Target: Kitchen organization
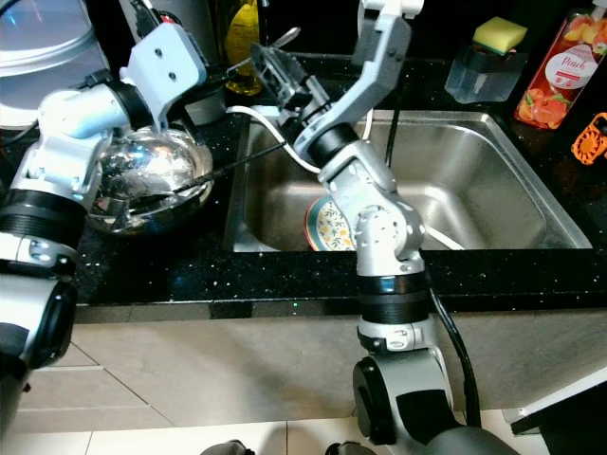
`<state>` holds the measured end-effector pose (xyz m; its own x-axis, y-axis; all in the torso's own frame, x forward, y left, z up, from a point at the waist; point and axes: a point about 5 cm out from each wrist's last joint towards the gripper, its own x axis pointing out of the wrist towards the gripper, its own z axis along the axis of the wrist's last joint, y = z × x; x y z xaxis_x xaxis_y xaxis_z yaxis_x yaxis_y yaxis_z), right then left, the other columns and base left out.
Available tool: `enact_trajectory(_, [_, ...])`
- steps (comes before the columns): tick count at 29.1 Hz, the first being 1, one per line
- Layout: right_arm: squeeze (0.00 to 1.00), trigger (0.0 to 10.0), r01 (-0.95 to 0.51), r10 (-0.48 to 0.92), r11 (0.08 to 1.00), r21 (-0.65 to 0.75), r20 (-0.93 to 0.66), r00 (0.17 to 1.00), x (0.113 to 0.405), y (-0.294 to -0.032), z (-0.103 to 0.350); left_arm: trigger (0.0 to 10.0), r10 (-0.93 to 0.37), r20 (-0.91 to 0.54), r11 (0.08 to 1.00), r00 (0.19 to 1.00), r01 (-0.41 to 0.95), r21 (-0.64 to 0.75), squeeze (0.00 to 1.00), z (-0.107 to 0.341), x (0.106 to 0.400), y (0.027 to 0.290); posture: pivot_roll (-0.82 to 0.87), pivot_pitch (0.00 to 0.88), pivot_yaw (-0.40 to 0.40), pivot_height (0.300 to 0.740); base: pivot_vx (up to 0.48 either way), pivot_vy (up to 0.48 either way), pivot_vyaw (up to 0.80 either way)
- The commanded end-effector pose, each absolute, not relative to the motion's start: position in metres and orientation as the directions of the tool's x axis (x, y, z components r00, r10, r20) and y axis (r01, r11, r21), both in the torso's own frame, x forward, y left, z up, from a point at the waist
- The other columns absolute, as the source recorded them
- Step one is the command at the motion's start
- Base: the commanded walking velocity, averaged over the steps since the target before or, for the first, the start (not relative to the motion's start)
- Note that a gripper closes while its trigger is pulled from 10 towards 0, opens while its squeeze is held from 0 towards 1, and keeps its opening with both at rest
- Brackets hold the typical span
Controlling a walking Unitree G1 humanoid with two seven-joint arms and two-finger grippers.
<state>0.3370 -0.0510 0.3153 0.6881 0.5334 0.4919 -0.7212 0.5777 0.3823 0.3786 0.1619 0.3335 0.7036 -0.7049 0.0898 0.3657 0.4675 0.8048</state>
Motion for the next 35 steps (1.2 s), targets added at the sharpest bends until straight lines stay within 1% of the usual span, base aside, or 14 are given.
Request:
enact_trajectory(1, [0.0,10.0,-0.718,0.525,0.591,0.367,0.501,0.688,0.338,-0.051,0.319,10.0,-0.737,0.098,0.453,0.669,0.381,0.806,0.0,0.336,0.377,0.152,0.17,0.02,-0.049,0.74,0.0,0.0,0.0])
enact_trajectory(4, [0.0,10.0,-0.706,0.516,0.607,0.363,0.495,0.699,0.339,-0.051,0.318,10.0,-0.752,0.089,0.44,0.653,0.397,0.806,0.0,0.333,0.376,0.15,0.17,0.02,-0.049,0.74,0.0,0.0,0.0])
enact_trajectory(7, [0.0,10.0,-0.672,0.483,0.643,0.368,0.487,0.728,0.344,-0.053,0.317,10.0,-0.782,0.078,0.423,0.618,0.435,0.795,0.0,0.33,0.372,0.146,0.17,0.02,-0.05,0.74,0.0,0.0,0.0])
enact_trajectory(14, [0.0,10.0,-0.645,0.457,0.667,0.372,0.48,0.749,0.347,-0.056,0.316,10.0,-0.79,0.082,0.427,0.608,0.447,0.786,0.0,0.329,0.371,0.145,0.16,0.018,-0.053,0.74,0.0,0.0,0.0])
enact_trajectory(21, [0.0,10.0,-0.65,0.457,0.661,0.374,0.487,0.744,0.348,-0.056,0.317,10.0,-0.783,0.081,0.432,0.617,0.446,0.784,0.0,0.328,0.372,0.147,0.16,0.017,-0.053,0.74,0.0,0.0,0.0])
enact_trajectory(22, [0.0,0.0,-0.653,0.457,0.658,0.375,0.491,0.742,0.348,-0.056,0.318,10.0,-0.78,0.082,0.435,0.62,0.444,0.784,0.0,0.329,0.372,0.148,0.16,0.017,-0.053,0.74,0.0,0.0,0.0])
enact_trajectory(35, [0.0,0.0,-0.667,0.453,0.639,0.384,0.513,0.729,0.347,-0.056,0.319,10.0,-0.78,0.07,0.43,0.621,0.453,0.781,0.0,0.327,0.373,0.148,0.16,0.011,-0.054,0.74,0.0,0.0,0.0])
